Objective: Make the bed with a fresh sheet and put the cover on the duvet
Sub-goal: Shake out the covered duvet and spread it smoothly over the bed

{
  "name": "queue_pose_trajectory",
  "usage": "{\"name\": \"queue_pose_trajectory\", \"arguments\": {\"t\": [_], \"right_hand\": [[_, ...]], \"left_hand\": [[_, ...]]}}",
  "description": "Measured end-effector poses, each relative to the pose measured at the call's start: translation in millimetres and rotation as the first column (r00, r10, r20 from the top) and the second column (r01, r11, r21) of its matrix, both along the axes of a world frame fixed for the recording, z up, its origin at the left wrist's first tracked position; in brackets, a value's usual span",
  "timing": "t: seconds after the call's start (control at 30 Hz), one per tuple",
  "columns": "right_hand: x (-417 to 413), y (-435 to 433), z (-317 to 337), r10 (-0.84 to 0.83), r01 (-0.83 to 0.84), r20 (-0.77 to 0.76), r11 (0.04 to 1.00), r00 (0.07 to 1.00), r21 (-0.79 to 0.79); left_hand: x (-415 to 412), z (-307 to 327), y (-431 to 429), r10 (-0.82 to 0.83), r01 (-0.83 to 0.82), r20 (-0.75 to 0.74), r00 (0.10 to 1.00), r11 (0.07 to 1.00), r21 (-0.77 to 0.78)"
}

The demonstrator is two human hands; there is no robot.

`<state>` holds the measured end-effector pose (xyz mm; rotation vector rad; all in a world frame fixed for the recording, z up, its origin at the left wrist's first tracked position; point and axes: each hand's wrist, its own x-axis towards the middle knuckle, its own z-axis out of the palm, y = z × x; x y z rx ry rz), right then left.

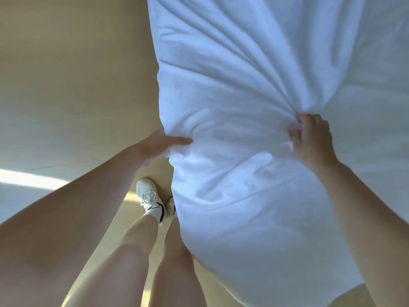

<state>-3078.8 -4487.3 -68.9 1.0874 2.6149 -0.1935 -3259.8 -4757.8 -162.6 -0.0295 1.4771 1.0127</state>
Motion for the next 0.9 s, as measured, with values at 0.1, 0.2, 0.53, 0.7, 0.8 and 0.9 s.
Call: {"name": "queue_pose_trajectory", "arguments": {"t": [0.1, 0.2, 0.53, 0.7, 0.8, 0.9], "right_hand": [[19.0, -48.4, -13.4, 0.014, -0.026, -0.160, 0.997, 0.987, -0.074], [43.2, -77.7, -22.6, 0.239, -0.254, -0.162, 0.964, 0.957, -0.082], [35.5, -88.5, -18.0, 0.401, -0.430, -0.281, 0.902, 0.872, -0.046], [64.7, -90.7, 2.9, 0.372, -0.379, -0.100, 0.923, 0.923, -0.065], [104.6, -91.5, 12.5, 0.226, -0.197, 0.198, 0.968, 0.954, -0.157], [113.4, -81.1, 0.1, 0.090, -0.016, 0.329, 0.975, 0.940, -0.223]], "left_hand": [[17.3, -15.6, 0.5, 0.040, -0.040, -0.005, 0.999, 0.997, -0.064], [31.2, -23.9, 14.0, 0.176, -0.181, -0.074, 0.982, 0.981, -0.064], [43.7, -9.3, 36.7, 0.497, -0.505, -0.107, 0.861, 0.860, -0.066], [30.8, -8.6, -23.4, 0.242, -0.271, -0.266, 0.933, 0.959, -0.079], [35.2, -14.7, -37.0, 0.039, -0.087, -0.299, 0.953, 0.985, -0.150], [55.5, -24.4, -43.0, 0.089, -0.091, -0.023, 0.996, 0.986, -0.139]]}}
